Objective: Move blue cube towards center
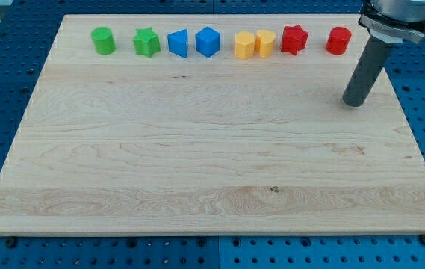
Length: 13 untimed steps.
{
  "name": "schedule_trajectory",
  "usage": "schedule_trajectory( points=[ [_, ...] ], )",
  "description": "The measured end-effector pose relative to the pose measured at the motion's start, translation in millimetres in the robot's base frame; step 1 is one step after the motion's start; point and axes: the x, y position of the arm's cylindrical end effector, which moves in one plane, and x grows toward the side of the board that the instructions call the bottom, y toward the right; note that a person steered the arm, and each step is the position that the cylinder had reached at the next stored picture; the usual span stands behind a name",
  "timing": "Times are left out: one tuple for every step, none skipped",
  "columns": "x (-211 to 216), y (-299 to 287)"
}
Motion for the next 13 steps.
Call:
schedule_trajectory(
  points=[
    [0, 12],
    [-5, 64],
    [-39, 107],
    [-89, 118],
    [-146, 117],
    [-187, 72],
    [-188, -24],
    [-188, -111],
    [-186, -189],
    [-180, -223],
    [-174, -226],
    [-152, -247],
    [-135, -253]
  ],
)
